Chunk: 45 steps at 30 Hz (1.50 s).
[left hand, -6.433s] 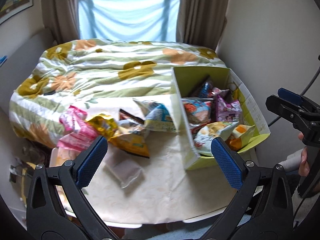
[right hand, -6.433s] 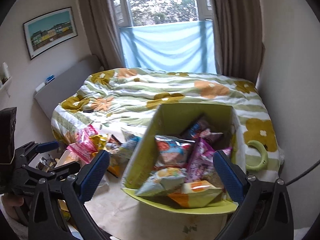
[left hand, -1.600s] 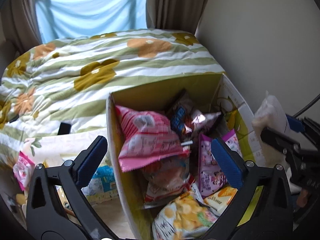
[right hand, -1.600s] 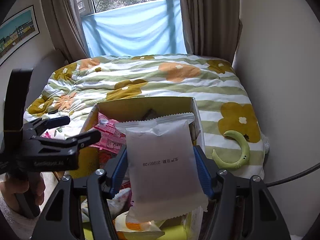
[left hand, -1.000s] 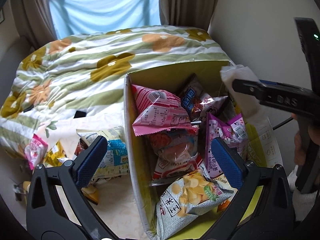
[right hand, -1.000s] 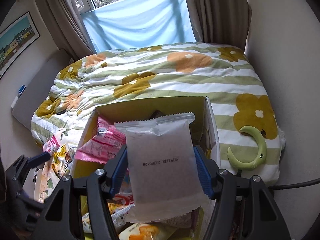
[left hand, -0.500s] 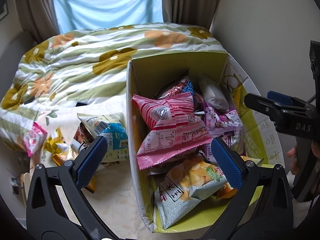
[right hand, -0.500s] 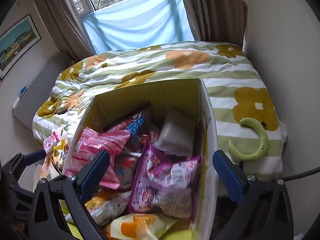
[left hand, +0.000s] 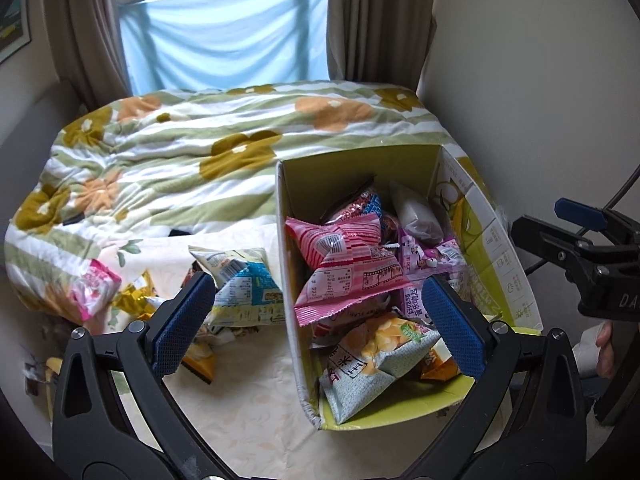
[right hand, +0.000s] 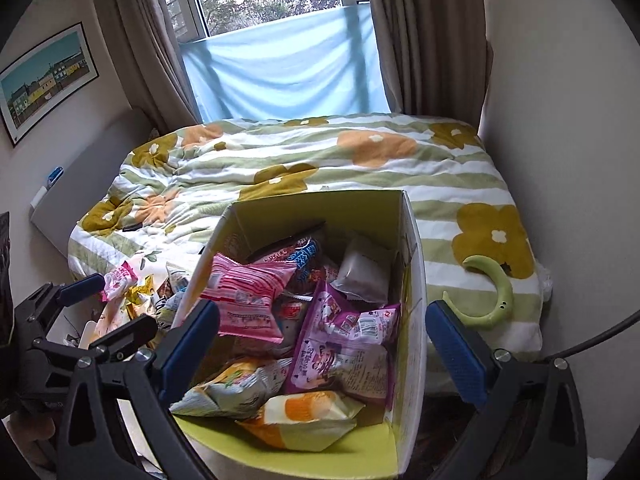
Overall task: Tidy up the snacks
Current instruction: 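Move both tools back toward the remaining snack bags, then grasp the pink strawberry candy bag with the left tool while the right tool grasps the gold bag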
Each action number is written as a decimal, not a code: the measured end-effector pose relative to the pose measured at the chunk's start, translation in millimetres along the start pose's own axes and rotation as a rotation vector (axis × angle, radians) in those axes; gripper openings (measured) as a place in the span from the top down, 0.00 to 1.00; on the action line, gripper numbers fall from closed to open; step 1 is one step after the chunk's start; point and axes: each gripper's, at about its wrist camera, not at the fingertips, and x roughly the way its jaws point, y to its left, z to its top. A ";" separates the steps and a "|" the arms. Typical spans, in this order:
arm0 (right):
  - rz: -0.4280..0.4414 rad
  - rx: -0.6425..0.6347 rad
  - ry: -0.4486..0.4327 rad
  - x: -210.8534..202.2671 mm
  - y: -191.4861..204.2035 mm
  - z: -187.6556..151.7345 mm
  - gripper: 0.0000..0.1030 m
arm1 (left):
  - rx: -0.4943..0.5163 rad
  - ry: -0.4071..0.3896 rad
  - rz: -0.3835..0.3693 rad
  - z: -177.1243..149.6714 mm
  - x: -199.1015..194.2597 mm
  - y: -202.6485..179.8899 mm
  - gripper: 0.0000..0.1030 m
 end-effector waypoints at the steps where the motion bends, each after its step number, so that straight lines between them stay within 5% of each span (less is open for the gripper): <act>1: -0.003 0.002 -0.001 -3.7 3.1 -1.5 0.01 | -0.001 -0.007 0.003 -0.7 -4.2 1.4 0.01; 14: -0.063 -0.030 -0.064 -38.8 41.6 -14.1 0.01 | -0.063 -0.073 0.014 -22.4 -58.9 48.3 0.01; 25: 0.038 -0.092 -0.109 -23.6 152.2 -17.4 0.01 | -0.128 -0.075 0.078 -44.7 -86.2 182.1 0.01; 34: 0.099 -0.151 -0.064 41.2 262.1 -22.3 0.01 | -0.160 0.008 0.065 -58.3 -62.0 316.2 0.01; 45: 0.060 -0.279 0.017 133.8 325.4 -31.3 0.01 | -0.104 0.127 -0.042 -64.4 34.2 421.7 0.01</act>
